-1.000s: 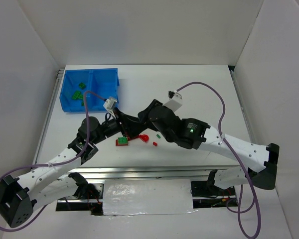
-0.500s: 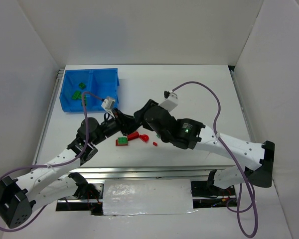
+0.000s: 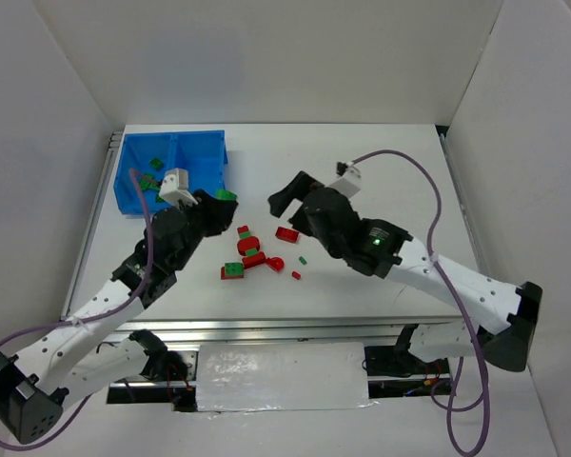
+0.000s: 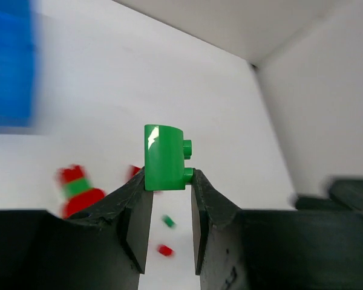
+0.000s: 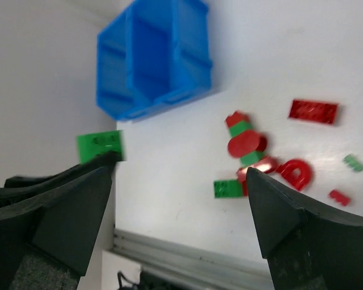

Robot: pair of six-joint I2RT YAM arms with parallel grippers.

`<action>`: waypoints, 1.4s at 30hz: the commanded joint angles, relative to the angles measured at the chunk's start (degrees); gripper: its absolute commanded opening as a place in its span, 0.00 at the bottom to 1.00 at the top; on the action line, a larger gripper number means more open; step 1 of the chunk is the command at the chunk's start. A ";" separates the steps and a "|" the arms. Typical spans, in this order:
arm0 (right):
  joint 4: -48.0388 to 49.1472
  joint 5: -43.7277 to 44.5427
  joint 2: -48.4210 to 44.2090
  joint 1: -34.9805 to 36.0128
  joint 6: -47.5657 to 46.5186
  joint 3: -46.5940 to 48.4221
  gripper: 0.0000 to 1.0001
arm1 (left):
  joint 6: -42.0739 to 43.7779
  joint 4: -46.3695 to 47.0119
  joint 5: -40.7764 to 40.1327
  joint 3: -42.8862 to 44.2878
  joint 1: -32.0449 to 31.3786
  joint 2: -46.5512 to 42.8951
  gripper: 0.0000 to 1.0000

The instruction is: Sort the legos into containers by color

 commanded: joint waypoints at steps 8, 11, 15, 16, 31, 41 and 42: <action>1.83 -4.84 -13.67 -10.31 -7.79 -11.38 1.00 | -0.20 -20.18 -12.57 29.42 31.31 27.52 0.01; 0.16 -6.51 -12.35 -10.84 -10.77 -10.95 1.00 | 0.59 -21.85 -9.41 39.89 35.89 39.30 0.05; 0.24 -7.48 -11.12 -11.98 -13.24 -11.82 1.00 | 0.85 -27.03 -8.00 51.66 41.08 53.08 0.17; 0.51 -7.83 -10.86 -12.16 -13.41 -12.52 1.00 | 1.12 -27.56 -8.69 54.38 41.35 54.60 0.22; -4.05 -10.48 4.95 -14.00 -15.10 -8.49 0.97 | -0.12 -41.06 -3.10 62.41 42.23 49.36 0.98; -3.36 -8.62 20.06 -14.09 -10.34 -10.33 0.67 | 7.62 -41.90 8.79 30.88 22.22 14.75 0.99; -3.27 -8.62 21.04 -14.01 -10.69 -9.54 0.65 | 8.41 -41.11 10.27 26.16 20.97 13.23 0.99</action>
